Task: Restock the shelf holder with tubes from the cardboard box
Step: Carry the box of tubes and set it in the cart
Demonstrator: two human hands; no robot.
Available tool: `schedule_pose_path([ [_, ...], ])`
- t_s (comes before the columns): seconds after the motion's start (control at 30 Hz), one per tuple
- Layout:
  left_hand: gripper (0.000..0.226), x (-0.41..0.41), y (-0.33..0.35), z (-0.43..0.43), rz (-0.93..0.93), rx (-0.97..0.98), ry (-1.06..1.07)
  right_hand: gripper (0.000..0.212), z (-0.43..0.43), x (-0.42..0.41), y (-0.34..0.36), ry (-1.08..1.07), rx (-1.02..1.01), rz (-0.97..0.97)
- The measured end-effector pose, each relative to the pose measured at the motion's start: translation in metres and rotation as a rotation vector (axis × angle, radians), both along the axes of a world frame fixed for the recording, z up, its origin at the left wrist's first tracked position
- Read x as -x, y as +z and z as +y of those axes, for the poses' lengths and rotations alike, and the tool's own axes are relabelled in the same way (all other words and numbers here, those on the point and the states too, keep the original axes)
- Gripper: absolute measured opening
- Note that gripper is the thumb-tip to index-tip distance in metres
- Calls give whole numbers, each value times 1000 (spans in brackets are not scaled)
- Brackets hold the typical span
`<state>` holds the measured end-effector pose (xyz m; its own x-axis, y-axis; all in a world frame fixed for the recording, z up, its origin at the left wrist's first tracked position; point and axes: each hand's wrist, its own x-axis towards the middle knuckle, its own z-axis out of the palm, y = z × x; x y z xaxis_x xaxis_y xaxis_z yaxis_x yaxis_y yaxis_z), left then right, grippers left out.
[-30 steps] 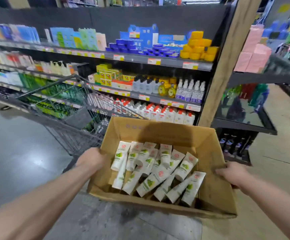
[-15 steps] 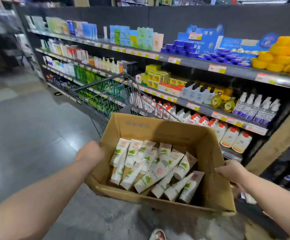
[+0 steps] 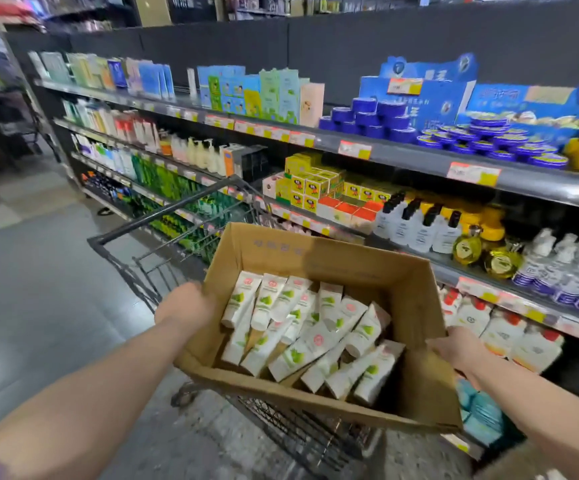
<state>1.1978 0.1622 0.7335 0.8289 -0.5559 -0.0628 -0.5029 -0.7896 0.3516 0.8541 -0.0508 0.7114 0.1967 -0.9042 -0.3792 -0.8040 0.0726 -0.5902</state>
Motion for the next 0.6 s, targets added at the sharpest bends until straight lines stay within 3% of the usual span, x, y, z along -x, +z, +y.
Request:
schedule_pose_path([
  [0.13,30,-26,-15,-41,15,-35,-4,27,-29,-19,-10,-51,-56,-35],
  [0.23,30,-47,-26,-73,-6,-106,8,14,-44,-31,-21,-103,-117,-27],
  [0.53,43,-116,-98,-168,74,-279,-189,11,-62,-79,-68,-262,-169,118],
  [0.6,43,-135,-115,-183,108,-300,-228,22,-66,-93,-84,-317,-203,166],
])
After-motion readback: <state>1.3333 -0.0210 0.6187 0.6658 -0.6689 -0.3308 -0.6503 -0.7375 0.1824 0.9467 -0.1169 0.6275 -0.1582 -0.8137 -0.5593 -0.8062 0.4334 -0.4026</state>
